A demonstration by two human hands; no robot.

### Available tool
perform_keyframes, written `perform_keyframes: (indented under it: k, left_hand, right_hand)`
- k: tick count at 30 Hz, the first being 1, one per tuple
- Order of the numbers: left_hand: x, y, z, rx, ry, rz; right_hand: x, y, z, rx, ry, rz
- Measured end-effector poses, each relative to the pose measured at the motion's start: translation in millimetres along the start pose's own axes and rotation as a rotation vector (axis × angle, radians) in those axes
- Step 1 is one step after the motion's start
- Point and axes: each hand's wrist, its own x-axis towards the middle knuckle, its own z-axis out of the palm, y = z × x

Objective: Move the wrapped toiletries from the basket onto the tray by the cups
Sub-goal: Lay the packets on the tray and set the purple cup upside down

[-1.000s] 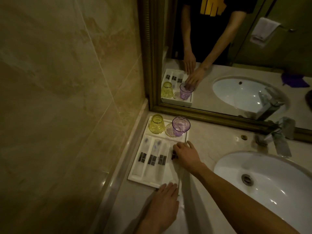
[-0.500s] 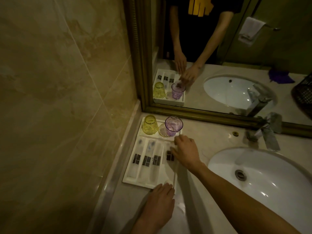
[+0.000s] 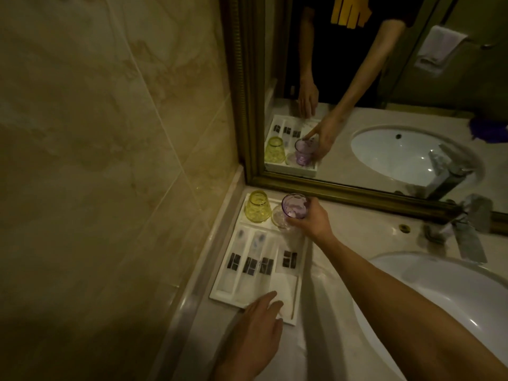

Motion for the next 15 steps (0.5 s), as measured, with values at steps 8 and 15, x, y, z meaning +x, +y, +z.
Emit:
perform_keyframes:
  k: [8, 15]
  left_hand:
    - [63.0, 12.0, -61.1, -0.796, 0.413, -0.415]
    - [109.1, 21.5, -72.5, -0.674, 0.358, -0.365]
  right_hand:
    - [-54.2, -3.7, -17.9, -0.005, -0.13, -0.279]
    - [-108.3, 5.0, -26.5, -0.099, -0.245, -0.422]
